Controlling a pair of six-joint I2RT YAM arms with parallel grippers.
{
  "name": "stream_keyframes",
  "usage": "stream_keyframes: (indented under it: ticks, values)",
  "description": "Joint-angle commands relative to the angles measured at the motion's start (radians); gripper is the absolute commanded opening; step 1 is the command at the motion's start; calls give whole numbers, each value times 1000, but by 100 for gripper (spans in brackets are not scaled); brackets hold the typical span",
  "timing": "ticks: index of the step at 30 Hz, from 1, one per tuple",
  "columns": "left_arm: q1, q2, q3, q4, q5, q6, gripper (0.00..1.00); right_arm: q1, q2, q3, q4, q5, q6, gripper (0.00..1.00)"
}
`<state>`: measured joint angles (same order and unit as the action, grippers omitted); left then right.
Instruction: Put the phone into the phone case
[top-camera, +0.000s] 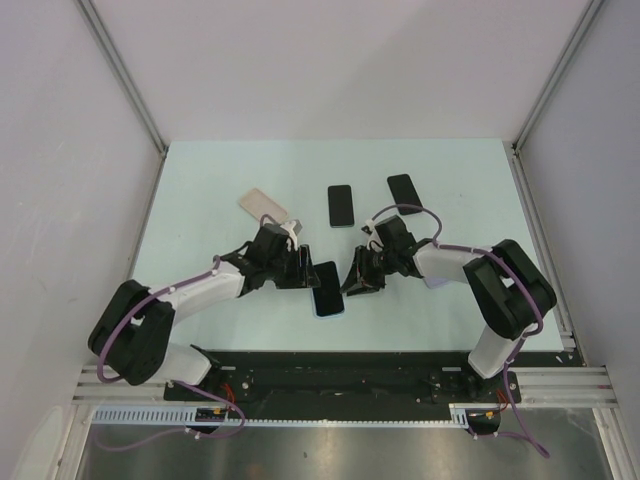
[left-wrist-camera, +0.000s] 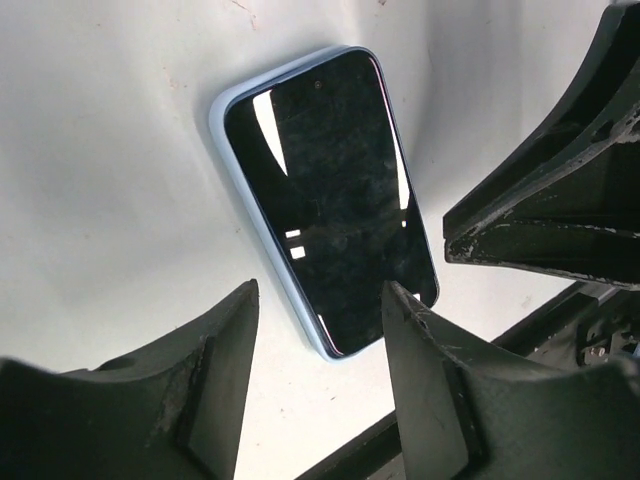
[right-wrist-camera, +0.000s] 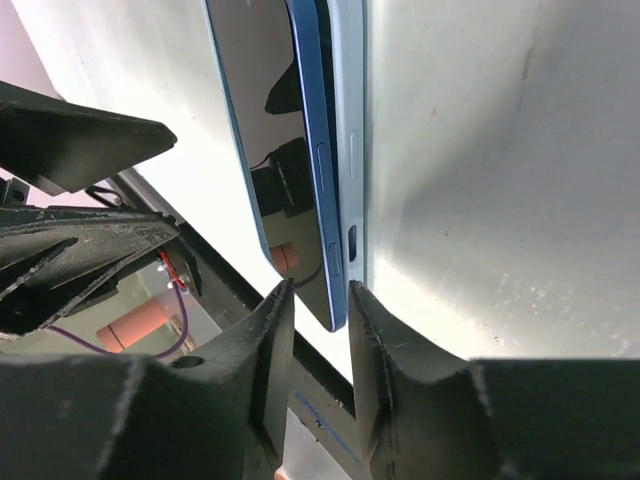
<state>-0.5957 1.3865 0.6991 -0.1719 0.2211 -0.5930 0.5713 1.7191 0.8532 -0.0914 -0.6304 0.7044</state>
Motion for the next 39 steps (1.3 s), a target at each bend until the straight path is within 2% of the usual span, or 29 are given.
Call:
stream_keyframes:
  ticks: [1,5,9,16,24,31,39]
  values:
    - [-4,31,39,58,56,9,59,-5,-21,14,-2,37,-49,29]
    - [-4,75,54,83,86,25,63,22,20,15,28,29,-46,30]
    - [-4,118,56,91,93,28,66,55,54,14,59,55,-45,41]
    - [-4,187,34,110,106,36,61,101,88,15,82,89,-45,48]
    - [-4,166,-29,167,167,-4,42,75,65,-100,344,-15,33,57]
    - [-4,112,-107,268,257,-97,36,-1,57,-204,585,-101,132,62]
    - [-3,88,-144,325,273,-146,34,-48,74,-287,886,-204,280,60]
